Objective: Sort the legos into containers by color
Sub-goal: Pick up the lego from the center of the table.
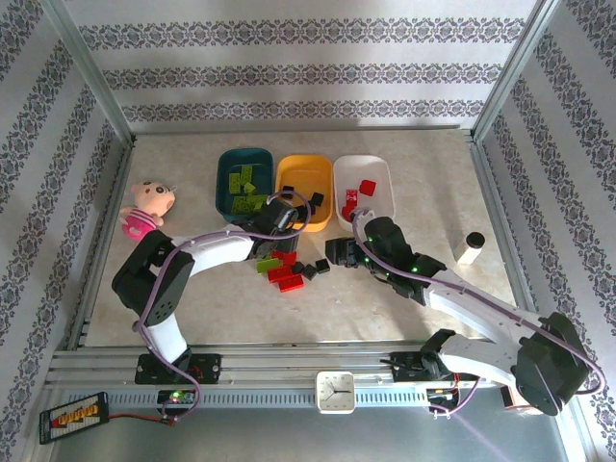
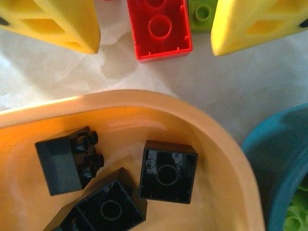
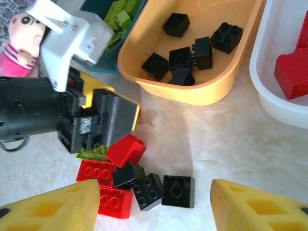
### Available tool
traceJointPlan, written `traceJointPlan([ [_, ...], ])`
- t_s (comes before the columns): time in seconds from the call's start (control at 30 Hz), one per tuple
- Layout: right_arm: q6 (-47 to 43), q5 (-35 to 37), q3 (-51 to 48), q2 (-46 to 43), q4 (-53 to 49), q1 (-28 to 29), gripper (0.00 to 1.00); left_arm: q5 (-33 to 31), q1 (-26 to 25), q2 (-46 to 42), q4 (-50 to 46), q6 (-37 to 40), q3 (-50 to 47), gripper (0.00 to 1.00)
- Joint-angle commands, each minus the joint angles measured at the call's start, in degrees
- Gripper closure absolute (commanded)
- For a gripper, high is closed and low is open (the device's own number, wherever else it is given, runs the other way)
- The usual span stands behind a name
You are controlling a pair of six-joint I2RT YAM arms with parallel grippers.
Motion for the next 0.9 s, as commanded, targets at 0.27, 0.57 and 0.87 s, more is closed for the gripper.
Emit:
traceJointPlan([
  [0.27, 0.6, 0.9, -1.0, -2.9, -1.6, -1.2, 0.38, -1.0, -1.4, 1.9, -1.6, 1.9, -2.9, 0.60],
  [0.57, 1.2, 1.7, -1.9, -4.2, -1.6, -1.7, 0.38, -0.4, -5.1, -9.1, -1.7, -1.1, -7.0, 0.70],
  [0.87, 2.4, 7.7, -5.0, -12.6, -5.0, -2.9, 0.38, 2.6, -9.7, -12.1, -3.3, -3.0, 4.9, 0.69],
])
